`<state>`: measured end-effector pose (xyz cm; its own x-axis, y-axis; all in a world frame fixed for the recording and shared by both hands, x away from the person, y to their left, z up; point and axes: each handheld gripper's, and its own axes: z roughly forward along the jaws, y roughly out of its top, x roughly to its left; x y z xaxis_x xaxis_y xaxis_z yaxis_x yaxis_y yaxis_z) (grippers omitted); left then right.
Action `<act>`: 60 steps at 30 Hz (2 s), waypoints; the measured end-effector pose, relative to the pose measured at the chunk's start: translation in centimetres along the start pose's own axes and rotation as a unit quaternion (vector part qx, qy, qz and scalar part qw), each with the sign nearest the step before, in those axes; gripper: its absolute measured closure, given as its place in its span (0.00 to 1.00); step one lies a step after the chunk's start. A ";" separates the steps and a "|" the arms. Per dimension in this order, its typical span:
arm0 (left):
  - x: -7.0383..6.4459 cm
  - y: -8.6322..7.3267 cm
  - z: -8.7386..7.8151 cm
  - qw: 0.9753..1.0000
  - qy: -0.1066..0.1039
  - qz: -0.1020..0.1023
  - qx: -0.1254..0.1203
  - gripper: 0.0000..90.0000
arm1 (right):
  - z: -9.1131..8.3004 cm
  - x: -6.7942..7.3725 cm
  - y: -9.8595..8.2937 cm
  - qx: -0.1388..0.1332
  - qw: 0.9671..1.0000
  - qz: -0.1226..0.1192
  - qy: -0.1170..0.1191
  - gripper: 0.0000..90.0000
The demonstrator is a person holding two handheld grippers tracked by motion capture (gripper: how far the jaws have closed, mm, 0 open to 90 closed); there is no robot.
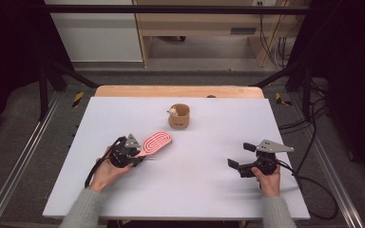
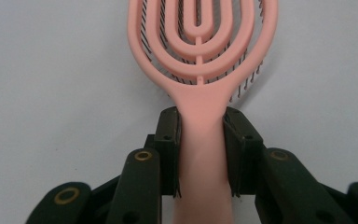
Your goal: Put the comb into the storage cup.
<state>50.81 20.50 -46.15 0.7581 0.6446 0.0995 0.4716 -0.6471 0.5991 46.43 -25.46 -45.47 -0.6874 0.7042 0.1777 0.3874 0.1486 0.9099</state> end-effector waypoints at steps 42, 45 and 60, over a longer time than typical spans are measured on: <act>-0.7 0.0 -2.0 0.998 0.032 -0.025 -0.040 0.77 | 0.1 0.0 0.0 0.004 1.000 -0.001 0.002 0.00; -0.7 0.0 -2.3 0.998 0.038 -0.032 -0.048 0.77 | 0.1 0.0 0.0 0.004 1.000 0.000 0.002 0.00; -0.4 -0.2 -3.2 0.994 0.057 -0.059 -0.077 0.77 | 0.2 0.0 -0.1 0.007 1.000 0.000 0.002 0.00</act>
<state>48.97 21.65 -43.71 0.6407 0.7606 0.1051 0.4732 -0.4990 0.7261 46.54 -25.32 -45.61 -0.6896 0.7017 0.1789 0.3955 0.1580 0.9048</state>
